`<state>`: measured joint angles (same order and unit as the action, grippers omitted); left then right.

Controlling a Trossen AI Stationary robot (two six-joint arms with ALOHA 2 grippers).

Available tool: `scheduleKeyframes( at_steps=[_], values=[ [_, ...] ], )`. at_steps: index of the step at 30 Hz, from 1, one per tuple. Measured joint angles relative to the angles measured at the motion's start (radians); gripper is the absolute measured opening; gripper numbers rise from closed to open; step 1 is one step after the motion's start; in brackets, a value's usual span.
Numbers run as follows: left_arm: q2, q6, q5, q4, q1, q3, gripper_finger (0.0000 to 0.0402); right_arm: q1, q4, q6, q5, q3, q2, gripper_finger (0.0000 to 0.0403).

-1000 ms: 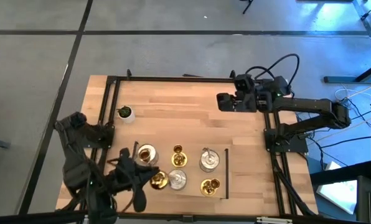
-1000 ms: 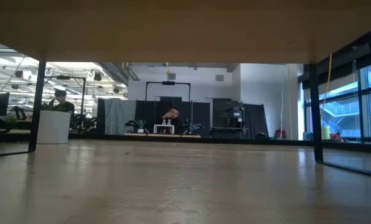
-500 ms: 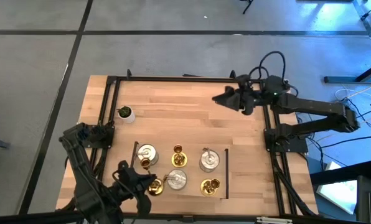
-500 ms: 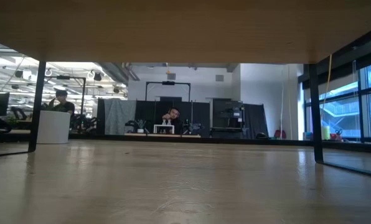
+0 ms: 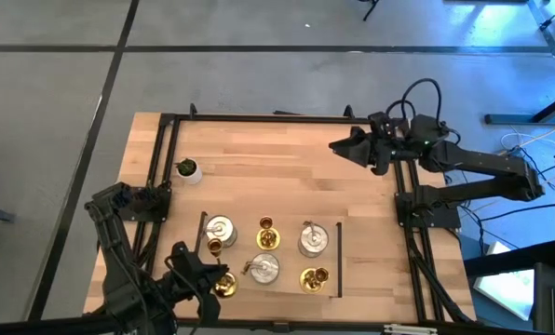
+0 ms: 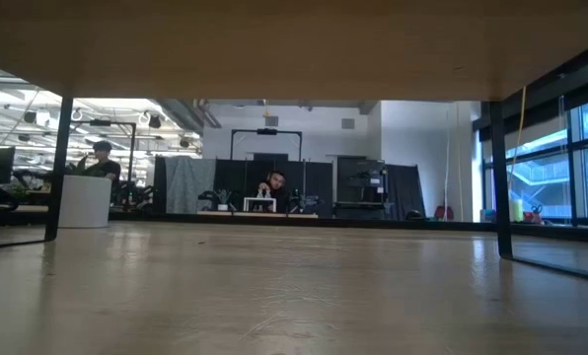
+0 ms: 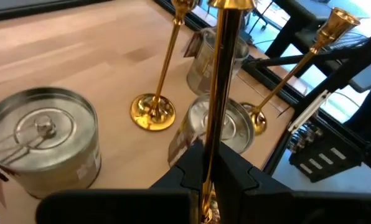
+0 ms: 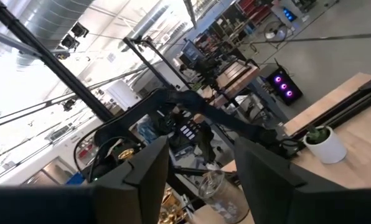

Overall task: Pick & Place candle stick holders
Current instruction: Put the gold candle holder on the shelf

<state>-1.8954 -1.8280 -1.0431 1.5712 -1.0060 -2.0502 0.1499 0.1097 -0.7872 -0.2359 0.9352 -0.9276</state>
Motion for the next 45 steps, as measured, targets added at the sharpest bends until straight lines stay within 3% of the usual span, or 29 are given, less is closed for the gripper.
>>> scheduleKeyframes(
  at_steps=[6,14,17,32,39,45],
  values=[
    [-0.015,0.009,0.049,0.000,-0.001,0.000,0.0012,-0.033,-0.016,0.000,0.000,0.000,0.000,0.0186],
    [0.057,0.095,-0.228,0.000,-0.005,-0.026,0.0012,-0.053,-0.056,0.010,0.000,0.000,0.000,0.0186],
    [0.093,0.155,-0.273,0.000,0.009,-0.039,0.0012,-0.053,-0.058,0.010,0.000,0.000,0.000,0.0186],
    [0.390,0.697,-0.270,-0.002,0.184,-0.038,0.0012,-0.053,-0.058,0.012,-0.001,0.000,0.000,0.0186],
    [0.577,0.723,-0.179,0.000,0.285,0.166,0.0012,-0.052,-0.057,0.018,0.023,0.000,0.000,0.0186],
    [0.791,0.509,-0.215,-0.019,0.275,0.514,0.0012,-0.050,-0.052,0.058,0.024,0.000,0.000,0.0186]
  ],
)
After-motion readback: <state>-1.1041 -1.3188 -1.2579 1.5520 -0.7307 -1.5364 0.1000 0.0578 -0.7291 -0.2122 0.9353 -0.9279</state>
